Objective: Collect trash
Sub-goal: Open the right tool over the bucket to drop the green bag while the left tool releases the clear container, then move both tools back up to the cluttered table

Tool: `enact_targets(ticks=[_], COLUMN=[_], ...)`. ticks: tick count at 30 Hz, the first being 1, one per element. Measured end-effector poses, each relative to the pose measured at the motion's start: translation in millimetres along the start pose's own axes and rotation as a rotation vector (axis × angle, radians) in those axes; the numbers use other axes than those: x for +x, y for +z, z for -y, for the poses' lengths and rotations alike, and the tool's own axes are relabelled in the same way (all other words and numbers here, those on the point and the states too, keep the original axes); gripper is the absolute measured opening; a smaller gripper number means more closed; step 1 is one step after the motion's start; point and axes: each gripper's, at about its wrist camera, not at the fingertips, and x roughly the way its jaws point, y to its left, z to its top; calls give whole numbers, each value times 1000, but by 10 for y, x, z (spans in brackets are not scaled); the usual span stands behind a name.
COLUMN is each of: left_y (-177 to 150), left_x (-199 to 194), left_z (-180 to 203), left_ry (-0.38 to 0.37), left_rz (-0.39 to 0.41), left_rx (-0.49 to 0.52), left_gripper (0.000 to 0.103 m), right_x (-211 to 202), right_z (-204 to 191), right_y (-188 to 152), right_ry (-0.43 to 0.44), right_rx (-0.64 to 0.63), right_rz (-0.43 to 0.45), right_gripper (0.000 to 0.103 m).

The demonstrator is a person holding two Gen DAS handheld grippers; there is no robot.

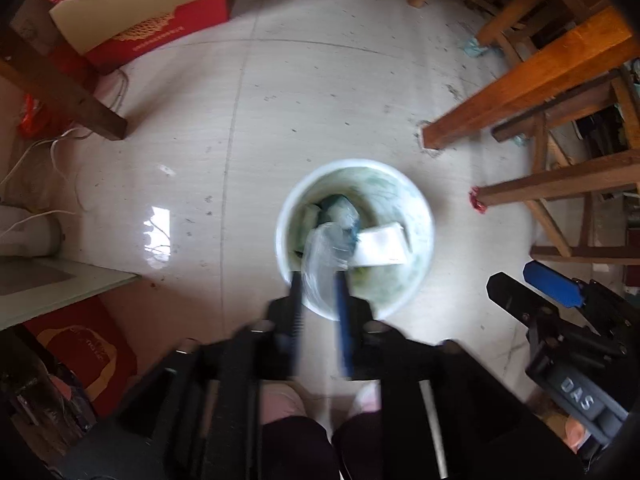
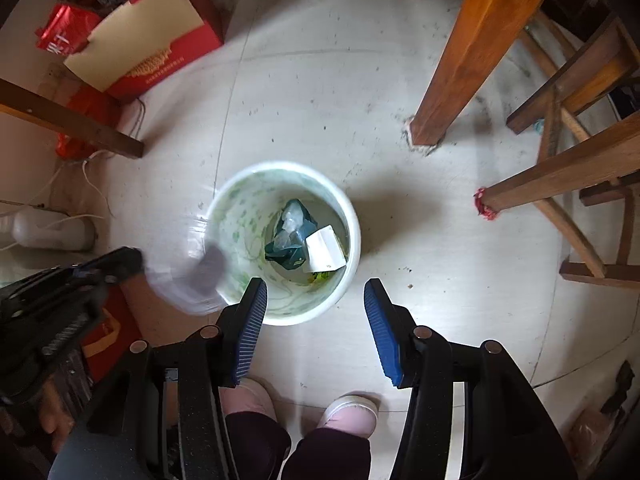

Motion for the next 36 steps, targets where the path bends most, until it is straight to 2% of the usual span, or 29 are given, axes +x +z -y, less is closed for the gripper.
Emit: enact_targets(ticks=[1,5,13,31,36], left_y=[10,15,23,-137,-235], left_x=[-42,-336,-1249,-4282,-5089], left_z=[28,134,277,528,548], left_ry=[-5,3,30,38,2], left_rz=[-5,16,70,342,451], left_rx=[2,26,55,86,76], left_gripper=[36,36,36,36,36], right_x=[-85,-362,-1066,-3592,-4371], right_z=[-10,-73,-201,-751,-885], right_y=[2,26,49,-15,-100], right_ry=[5,25,55,81,39], right_rx=[0,12,23,-12,-24], right_rz=[7,29,77,329,453], right_gripper=[47,47,47,47,47])
